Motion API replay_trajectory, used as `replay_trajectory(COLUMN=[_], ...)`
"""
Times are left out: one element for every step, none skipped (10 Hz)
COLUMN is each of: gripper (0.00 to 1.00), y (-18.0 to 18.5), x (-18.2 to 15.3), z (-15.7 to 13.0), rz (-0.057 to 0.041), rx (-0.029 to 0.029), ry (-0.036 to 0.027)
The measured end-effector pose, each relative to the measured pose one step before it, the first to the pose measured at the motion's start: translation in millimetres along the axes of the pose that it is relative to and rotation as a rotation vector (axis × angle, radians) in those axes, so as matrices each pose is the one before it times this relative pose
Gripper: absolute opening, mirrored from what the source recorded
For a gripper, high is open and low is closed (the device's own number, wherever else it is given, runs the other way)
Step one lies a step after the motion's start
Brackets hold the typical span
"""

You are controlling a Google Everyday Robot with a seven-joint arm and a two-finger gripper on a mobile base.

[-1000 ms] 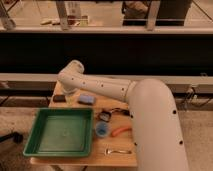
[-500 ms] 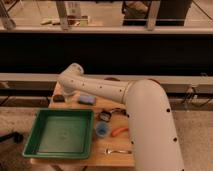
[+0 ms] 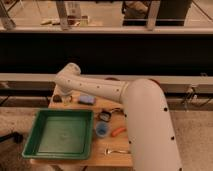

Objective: Place eraser in tray

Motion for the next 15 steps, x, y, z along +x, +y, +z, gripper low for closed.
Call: replay_trajectory(gripper=[0.8, 0.8, 0.8, 0.8, 0.8, 0.8, 0.8, 0.8, 0.8, 0.8, 0.8, 0.8, 0.8, 0.8, 0.8], y=[-15.96, -23.03, -15.25, -12.53, -8.17, -1.82, 3.18, 7.95, 9.59, 14.52, 11.33, 10.82, 3.95, -0.02, -4.0], x=[-9.97, -9.41, -4.79, -0.93, 6.16, 6.28, 8.32, 10.21, 9.37, 4.23, 1.22, 2.1, 1.74, 0.2, 1.3], z=[3.11, 9.06, 8.53, 10.48, 14.75, 11.18, 6.19, -1.23, -2.17, -1.74, -0.38, 0.94, 3.23, 4.86, 8.08], rz=[-0.00978, -0.02246, -0.0147, -0.00558, 0.00553, 0.02259, 0.06499, 0.0942, 0.06408, 0.0711, 0.04088, 0.03688, 0.01783, 0.01138, 0.01], rx=[0.0158, 0.01138, 0.00376, 0.00127, -0.00081, -0.00456, -0.00959, -0.00868, -0.00459, -0.00855, -0.00668, -0.0037, -0.00606, -0.00765, -0.00992], ry=[0.00733, 0.01007, 0.0035, -0.00235, 0.00313, 0.00131, 0.00074, 0.00595, 0.01572, 0.01724, 0.00983, 0.0156, 0.00898, 0.00611, 0.00579])
